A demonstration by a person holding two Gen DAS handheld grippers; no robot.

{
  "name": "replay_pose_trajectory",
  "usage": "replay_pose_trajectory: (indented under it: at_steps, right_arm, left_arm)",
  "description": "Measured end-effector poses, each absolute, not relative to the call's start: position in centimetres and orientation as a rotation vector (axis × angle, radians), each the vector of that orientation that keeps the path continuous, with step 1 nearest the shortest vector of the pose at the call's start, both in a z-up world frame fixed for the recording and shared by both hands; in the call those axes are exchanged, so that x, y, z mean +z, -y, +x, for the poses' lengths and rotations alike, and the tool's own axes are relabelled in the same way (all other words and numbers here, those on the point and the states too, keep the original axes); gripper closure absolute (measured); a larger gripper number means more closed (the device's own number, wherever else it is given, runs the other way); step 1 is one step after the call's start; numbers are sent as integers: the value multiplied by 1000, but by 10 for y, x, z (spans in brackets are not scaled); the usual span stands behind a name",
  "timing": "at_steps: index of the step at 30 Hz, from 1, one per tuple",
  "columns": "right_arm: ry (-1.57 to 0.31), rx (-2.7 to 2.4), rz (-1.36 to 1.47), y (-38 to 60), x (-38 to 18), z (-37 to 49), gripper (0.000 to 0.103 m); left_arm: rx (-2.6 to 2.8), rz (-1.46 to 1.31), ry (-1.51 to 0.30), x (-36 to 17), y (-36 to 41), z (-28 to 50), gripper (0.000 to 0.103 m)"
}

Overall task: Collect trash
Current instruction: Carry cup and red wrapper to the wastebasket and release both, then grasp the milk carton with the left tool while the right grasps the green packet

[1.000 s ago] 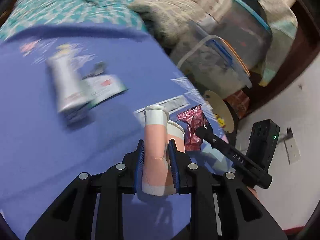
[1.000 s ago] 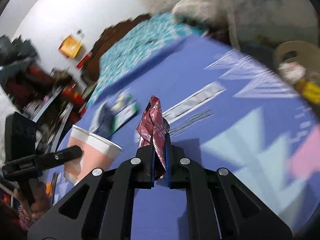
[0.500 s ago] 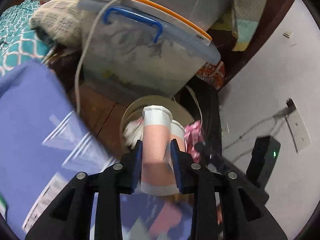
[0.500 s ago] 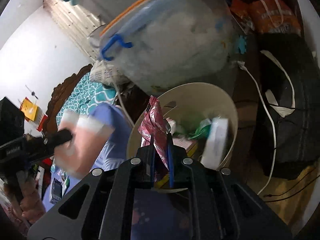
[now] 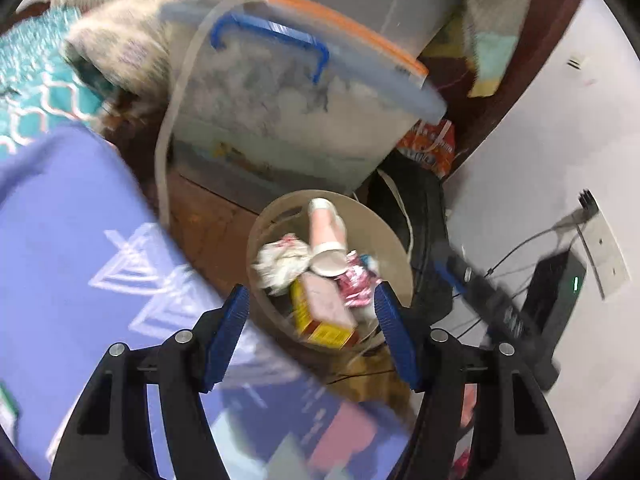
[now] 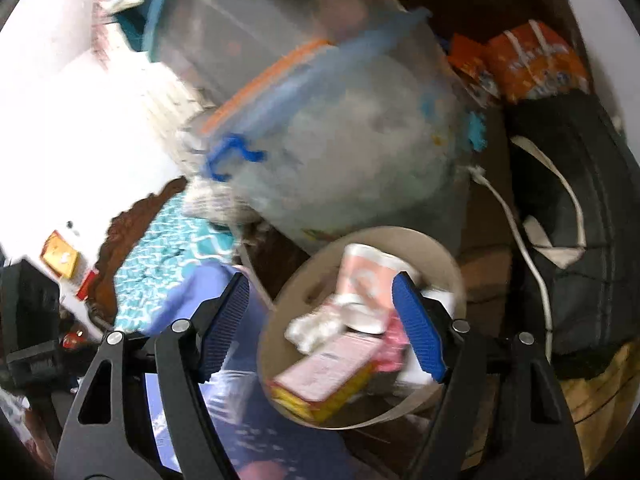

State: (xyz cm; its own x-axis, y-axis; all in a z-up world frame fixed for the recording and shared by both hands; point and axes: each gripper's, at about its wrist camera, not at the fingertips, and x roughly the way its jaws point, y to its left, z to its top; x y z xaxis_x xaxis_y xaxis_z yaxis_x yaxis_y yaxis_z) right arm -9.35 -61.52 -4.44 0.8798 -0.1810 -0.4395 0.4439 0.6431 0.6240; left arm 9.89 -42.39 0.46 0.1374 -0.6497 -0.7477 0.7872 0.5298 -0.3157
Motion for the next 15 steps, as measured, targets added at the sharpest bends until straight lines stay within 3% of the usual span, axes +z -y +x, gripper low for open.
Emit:
replay_pose_trajectory:
  at_steps: [6,8,10,15]
  right_arm:
    - [-385,-155,737,547,-14,-45,30]
    - [-432,-61,713,515,-11,-22,35]
    - [-502,38,682,477,-14,6,39]
    - [-737,278,686,376,-51,85,50]
  left_arm:
    - [-730,208,-833,28,284,99,39]
    - [-557,255,-774,33,240,100,23]
    - [-313,310,-709,28,191,108,17]
    - [-119,227,-871,-19,123,155,15]
